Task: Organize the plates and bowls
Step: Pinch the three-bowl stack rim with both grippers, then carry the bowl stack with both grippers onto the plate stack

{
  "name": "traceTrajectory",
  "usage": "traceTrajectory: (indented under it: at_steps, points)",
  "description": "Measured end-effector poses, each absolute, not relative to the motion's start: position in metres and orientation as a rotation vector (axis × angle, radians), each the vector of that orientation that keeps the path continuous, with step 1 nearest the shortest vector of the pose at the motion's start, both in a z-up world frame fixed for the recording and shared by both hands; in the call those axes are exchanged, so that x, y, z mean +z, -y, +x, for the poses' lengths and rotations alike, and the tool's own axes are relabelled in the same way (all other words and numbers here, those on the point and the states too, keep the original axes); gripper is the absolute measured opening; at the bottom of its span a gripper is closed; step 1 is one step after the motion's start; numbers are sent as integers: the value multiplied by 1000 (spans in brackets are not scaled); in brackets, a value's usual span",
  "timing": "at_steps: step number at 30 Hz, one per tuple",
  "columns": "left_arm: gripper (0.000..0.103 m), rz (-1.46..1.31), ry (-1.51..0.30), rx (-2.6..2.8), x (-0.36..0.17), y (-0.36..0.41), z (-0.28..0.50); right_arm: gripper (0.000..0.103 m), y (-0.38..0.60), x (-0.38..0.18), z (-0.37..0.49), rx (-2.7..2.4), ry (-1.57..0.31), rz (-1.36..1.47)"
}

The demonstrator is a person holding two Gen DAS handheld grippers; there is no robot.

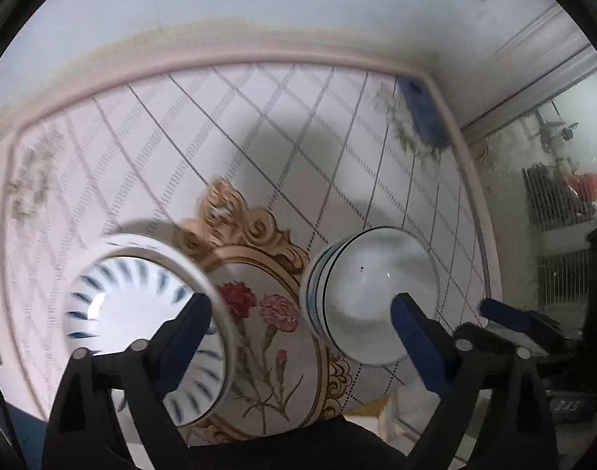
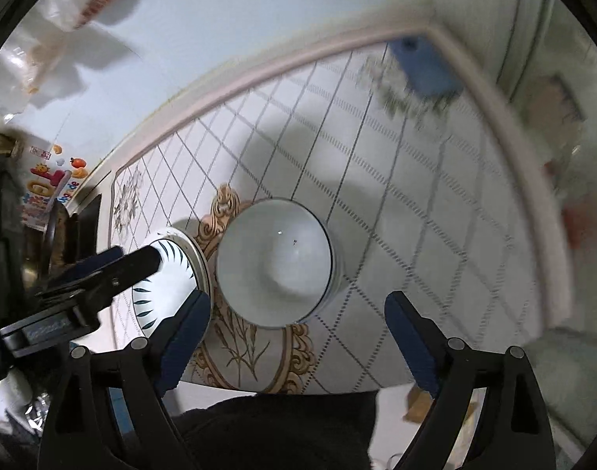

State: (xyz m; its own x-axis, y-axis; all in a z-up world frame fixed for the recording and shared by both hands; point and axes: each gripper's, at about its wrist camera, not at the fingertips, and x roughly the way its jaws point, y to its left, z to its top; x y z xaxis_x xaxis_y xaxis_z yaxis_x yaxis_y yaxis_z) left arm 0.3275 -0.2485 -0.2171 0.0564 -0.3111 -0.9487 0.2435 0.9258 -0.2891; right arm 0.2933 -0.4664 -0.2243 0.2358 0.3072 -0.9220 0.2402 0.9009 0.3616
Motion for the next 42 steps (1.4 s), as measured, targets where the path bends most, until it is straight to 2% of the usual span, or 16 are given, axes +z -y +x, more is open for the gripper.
traceTrajectory:
  at_steps: [2,10,11,12,13,17,19,32,42]
  points:
    - [79,-75,-1500,-437,-235,253,335,93,470,-256,303,77,-1392,527]
    - [78,-150,-1646,-489,-292,276,349,93,477,-336,322,172,-1472,664]
    - [75,-153,-1655,-484,-296,277,350,92,477,-344,323,183,-1481,676]
    - [71,-162,-1662,-481,-300,278,350,90,479,-352,326,198,-1490,696]
    - [63,-174,-1674,-482,-305,279,350,88,479,-357,326,199,-1491,717]
    - [49,-224,-1675,-510,-309,281,347,65,481,-382,330,226,-1506,784]
    - [49,-208,-1663,-506,-306,284,345,59,478,-388,332,246,-1508,787]
    - [49,-160,-1615,-457,-300,283,345,59,465,-383,331,258,-1492,750]
    - [49,-172,-1556,-397,-274,256,350,59,445,-361,341,303,-1474,711]
